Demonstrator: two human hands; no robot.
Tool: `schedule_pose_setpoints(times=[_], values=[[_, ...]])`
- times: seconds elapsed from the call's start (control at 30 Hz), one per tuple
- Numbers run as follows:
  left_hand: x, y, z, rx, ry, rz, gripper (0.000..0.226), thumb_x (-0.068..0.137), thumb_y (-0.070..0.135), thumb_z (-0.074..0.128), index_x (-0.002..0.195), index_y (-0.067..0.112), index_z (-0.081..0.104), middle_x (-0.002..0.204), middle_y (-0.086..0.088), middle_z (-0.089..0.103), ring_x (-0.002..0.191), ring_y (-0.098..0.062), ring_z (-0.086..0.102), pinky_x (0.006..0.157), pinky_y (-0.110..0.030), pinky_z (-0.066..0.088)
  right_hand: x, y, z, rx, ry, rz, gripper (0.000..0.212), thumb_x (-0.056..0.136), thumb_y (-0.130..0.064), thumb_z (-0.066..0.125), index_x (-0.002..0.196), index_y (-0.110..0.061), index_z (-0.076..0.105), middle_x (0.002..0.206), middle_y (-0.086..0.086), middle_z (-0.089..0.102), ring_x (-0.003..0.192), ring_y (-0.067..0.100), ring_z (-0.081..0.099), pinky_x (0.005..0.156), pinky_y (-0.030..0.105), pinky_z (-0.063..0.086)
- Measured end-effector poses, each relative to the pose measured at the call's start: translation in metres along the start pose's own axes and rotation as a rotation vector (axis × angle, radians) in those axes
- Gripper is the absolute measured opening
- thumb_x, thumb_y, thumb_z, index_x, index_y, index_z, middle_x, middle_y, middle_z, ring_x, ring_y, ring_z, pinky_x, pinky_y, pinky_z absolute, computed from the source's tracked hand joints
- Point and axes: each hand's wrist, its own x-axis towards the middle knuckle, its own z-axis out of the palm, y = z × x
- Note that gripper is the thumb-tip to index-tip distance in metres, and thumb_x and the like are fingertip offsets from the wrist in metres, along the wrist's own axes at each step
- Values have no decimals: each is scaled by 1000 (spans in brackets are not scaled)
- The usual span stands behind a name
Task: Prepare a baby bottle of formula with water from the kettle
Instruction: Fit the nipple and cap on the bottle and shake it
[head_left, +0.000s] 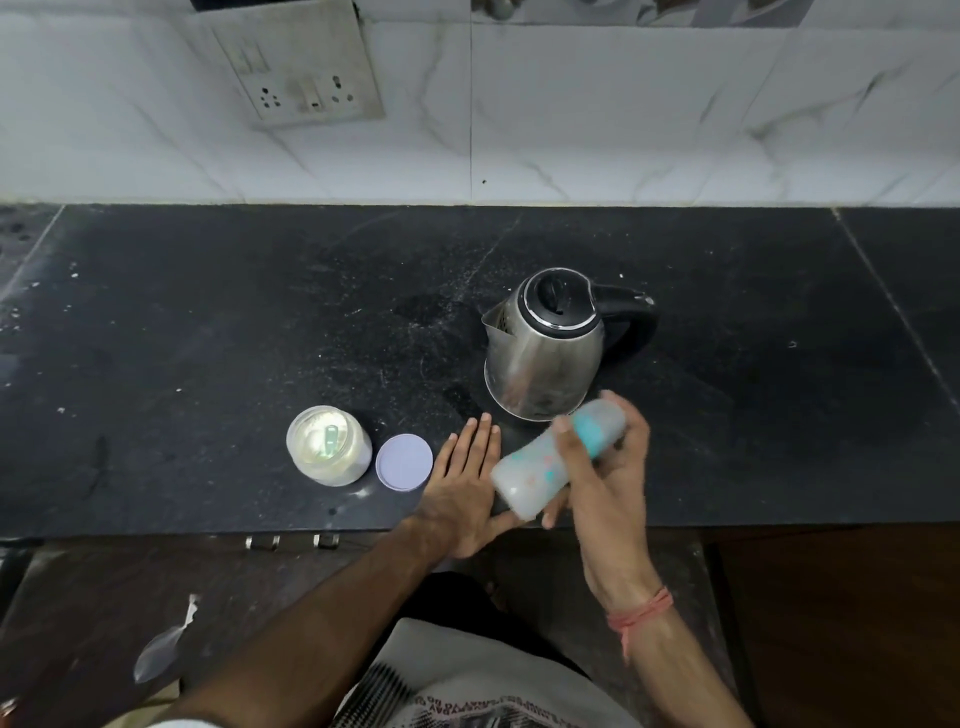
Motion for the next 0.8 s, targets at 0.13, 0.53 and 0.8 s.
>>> schedule_pose_setpoints(times=[0.13, 0.53, 0.8], values=[[1, 1, -3, 4, 17, -16, 130, 90, 98, 21, 177, 4, -2, 186, -16, -12, 173, -31, -11, 139, -47, -9, 5, -5, -1, 97, 75, -10, 56, 103, -30, 74, 150, -34, 44, 124, 10, 64, 85, 16, 76, 46, 29, 54], [-1, -2, -6, -39, 1, -7, 137, 82, 106, 3, 177, 8, -9, 185, -11, -19, 172, -27, -19, 140, -49, -6, 8, -15, 5, 66, 20, -64, 53, 108, -18, 67, 152, -26, 38, 118, 5, 62, 83, 16, 76, 44, 31, 57], [0, -2, -5, -27, -4, -4, 130, 87, 100, 16, 176, 10, -14, 183, -8, -26, 171, -26, -23, 139, -47, -10, 13, -18, 6, 24, 17, -41, 53, 108, -26, 68, 151, -32, 38, 123, 6, 63, 89, 17, 78, 50, 32, 60]])
